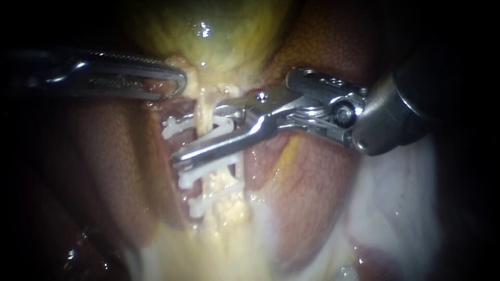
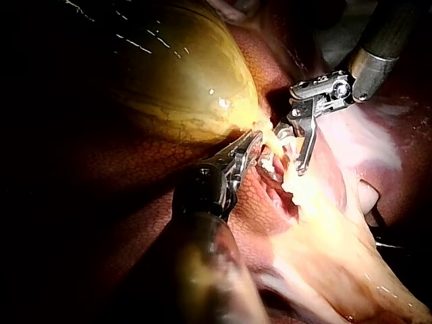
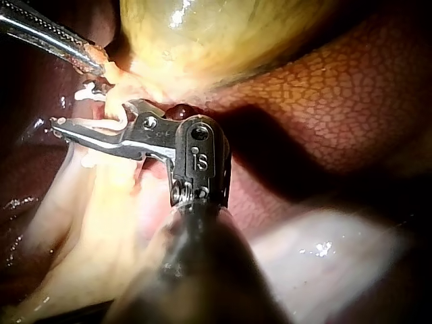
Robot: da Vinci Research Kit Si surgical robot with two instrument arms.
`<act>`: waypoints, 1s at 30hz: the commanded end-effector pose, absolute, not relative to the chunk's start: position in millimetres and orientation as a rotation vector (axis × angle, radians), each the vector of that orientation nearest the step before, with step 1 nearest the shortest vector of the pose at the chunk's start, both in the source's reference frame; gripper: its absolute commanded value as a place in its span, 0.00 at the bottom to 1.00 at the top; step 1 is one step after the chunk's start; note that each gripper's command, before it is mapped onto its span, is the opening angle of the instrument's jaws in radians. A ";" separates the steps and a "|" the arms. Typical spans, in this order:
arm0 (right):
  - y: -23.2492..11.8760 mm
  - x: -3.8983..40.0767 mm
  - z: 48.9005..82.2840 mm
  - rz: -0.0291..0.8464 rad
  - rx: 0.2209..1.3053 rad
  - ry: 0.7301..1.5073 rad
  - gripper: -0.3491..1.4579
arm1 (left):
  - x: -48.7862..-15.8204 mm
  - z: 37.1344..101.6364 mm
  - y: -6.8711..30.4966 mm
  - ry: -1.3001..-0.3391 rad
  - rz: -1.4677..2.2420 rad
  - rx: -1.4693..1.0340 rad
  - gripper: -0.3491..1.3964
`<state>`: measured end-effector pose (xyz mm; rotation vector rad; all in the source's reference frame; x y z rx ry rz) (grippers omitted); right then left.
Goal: Clipping third clip left tube
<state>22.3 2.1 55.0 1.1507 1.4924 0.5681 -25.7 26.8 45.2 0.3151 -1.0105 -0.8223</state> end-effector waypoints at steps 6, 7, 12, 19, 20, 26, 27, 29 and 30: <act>2.0 22.0 55.0 0.584 1.156 1.480 0.23 | -25.6 45.3 26.8 -1.010 -0.822 0.316 0.00; 2.0 21.9 55.0 0.586 1.155 1.480 0.19 | -25.6 45.3 26.8 -1.010 -0.822 0.316 0.00; 2.0 21.8 55.1 0.599 1.152 1.477 0.00 | -25.5 45.3 26.8 -1.011 -0.821 0.317 0.00; 1.6 22.4 55.7 0.602 1.174 1.463 0.00 | -25.5 45.4 26.9 -1.011 -0.821 0.317 0.00; 1.5 22.4 55.8 0.600 1.174 1.463 0.00 | -25.5 45.4 26.9 -1.011 -0.821 0.317 0.00; 1.4 22.4 55.9 0.597 1.176 1.463 0.00 | -25.5 45.4 26.9 -1.011 -0.821 0.317 0.00; 1.4 22.4 55.9 0.597 1.176 1.462 0.00 | -25.5 45.4 26.9 -1.011 -0.821 0.317 0.00; 1.4 22.4 55.9 0.597 1.175 1.462 0.00 | -25.5 45.4 26.9 -1.011 -0.821 0.317 0.00; 1.5 22.4 56.0 0.597 1.175 1.462 0.00 | -25.5 45.4 26.9 -1.011 -0.821 0.317 0.00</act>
